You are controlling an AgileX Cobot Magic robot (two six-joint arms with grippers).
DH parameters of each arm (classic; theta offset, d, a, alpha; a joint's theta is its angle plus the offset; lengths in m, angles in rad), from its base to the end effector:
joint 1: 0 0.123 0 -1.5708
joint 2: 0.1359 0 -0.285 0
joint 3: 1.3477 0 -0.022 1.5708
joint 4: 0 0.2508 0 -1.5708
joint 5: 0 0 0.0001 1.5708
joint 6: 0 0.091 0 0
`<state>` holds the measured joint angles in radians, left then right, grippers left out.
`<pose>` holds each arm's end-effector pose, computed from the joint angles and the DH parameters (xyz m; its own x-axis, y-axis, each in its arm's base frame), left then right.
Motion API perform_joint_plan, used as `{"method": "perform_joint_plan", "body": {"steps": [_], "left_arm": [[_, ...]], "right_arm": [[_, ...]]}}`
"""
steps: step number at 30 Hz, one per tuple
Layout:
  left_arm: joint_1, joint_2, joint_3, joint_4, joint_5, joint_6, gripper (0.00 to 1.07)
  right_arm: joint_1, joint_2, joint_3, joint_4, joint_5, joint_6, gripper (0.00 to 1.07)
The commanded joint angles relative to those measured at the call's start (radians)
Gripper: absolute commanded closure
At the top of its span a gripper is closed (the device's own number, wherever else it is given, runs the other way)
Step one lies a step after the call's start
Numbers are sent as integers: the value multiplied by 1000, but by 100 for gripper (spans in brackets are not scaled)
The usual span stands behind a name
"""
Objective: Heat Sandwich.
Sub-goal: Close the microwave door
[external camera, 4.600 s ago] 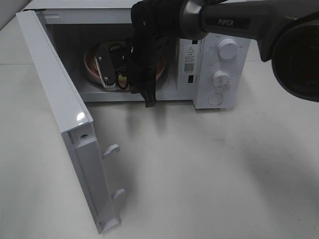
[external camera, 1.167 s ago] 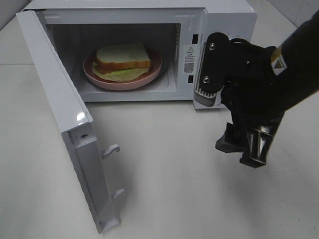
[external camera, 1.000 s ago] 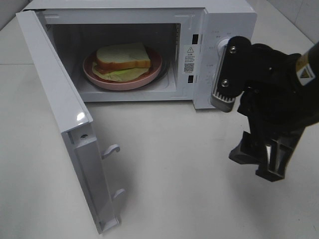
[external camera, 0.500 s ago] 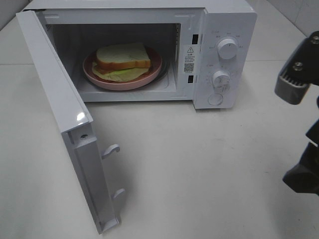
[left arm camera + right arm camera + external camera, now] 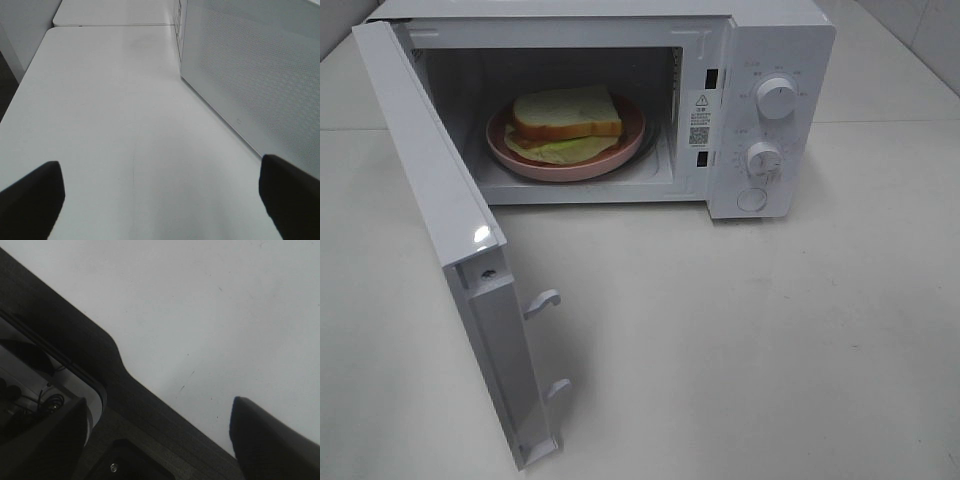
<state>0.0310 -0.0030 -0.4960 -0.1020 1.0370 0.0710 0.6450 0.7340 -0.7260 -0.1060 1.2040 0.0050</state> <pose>-0.0038 -0.0081 0.2784 -0.4324 0.0055 -0.9016 0.0563 0.9982 -0.0209 0.0882 0.0551 0.3009 -0.7012 -0.5688 -0.4299 -0.5876 0.8025 -0.1033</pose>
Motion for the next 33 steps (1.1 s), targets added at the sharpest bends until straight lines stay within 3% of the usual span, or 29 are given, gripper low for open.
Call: {"method": "perform_joint_plan", "body": {"steps": [1, 14, 33], "left_arm": [[3, -28, 3, -3, -9, -6, 5], [3, -28, 3, -3, -9, -6, 5], [3, -28, 3, -3, -9, -6, 5]], "right_arm": [[-49, -56, 33, -2, 12, 26, 31], [-343, -336, 158, 1, -103, 6, 31], [-537, -673, 220, 36, -170, -5, 31]]}}
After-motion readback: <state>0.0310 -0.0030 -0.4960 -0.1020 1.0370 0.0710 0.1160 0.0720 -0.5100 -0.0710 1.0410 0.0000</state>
